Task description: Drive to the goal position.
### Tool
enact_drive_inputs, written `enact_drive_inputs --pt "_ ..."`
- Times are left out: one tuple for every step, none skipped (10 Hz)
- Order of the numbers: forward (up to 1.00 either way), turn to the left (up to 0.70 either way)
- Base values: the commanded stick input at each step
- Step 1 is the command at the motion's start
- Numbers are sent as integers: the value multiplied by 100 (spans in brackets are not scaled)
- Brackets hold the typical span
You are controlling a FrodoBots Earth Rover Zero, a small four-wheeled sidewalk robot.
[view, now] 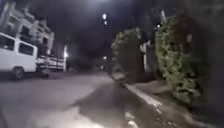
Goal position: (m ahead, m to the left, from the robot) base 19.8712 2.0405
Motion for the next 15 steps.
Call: enact_drive_inputs --pt "50 5" --pt "50 5" --pt "50 5" --pt "50 5" --pt "50 5" --pt "50 5" --pt "50 5" --pt "50 5" --pt "50 5" --pt "50 5" --pt "50 5" --pt "50 5" --pt "50 5" --pt "50 5" --pt "50 5"
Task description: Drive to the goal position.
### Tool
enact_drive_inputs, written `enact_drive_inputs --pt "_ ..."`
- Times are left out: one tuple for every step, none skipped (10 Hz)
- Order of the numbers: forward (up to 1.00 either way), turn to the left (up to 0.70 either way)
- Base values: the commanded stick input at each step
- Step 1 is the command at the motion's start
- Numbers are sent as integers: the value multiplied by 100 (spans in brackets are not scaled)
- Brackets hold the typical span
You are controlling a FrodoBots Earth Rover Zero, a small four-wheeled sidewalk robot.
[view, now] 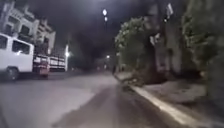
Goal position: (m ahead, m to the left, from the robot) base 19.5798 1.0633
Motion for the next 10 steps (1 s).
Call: enact_drive_inputs --pt "50 5" --pt "50 5" --pt "50 5" --pt "50 5" --pt "50 5" --pt "50 5" --pt "50 5" --pt "50 5" --pt "50 5" --pt "50 5"
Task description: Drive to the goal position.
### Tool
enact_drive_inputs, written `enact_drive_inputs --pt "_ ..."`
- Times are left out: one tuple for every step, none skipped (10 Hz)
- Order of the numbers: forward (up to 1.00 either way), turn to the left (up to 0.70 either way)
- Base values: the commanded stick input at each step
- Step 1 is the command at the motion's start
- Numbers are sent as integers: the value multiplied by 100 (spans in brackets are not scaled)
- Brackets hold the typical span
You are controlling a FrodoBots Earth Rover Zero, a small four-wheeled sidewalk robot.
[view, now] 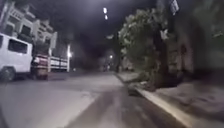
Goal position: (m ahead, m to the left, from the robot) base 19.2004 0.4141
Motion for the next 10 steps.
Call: enact_drive_inputs --pt "50 5" --pt "50 5" --pt "50 5" --pt "50 5" --pt "50 5" --pt "50 5" --pt "50 5" --pt "50 5" --pt "50 5" --pt "50 5"
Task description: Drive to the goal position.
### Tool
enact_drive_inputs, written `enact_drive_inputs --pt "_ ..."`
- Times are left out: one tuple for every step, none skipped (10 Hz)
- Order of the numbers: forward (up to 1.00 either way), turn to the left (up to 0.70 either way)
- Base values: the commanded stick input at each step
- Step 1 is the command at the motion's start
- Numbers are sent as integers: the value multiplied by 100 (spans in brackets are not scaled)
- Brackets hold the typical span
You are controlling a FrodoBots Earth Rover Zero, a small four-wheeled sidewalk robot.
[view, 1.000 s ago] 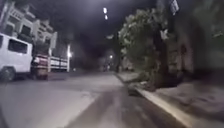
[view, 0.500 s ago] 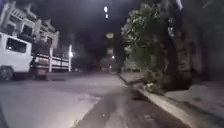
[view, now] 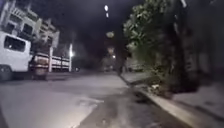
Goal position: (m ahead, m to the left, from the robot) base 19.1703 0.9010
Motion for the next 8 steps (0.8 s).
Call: enact_drive_inputs --pt "50 5" --pt "50 0" --pt "50 -23" --pt "50 -48" --pt "50 -43" --pt "50 -13" --pt "50 -43" --pt "50 -40"
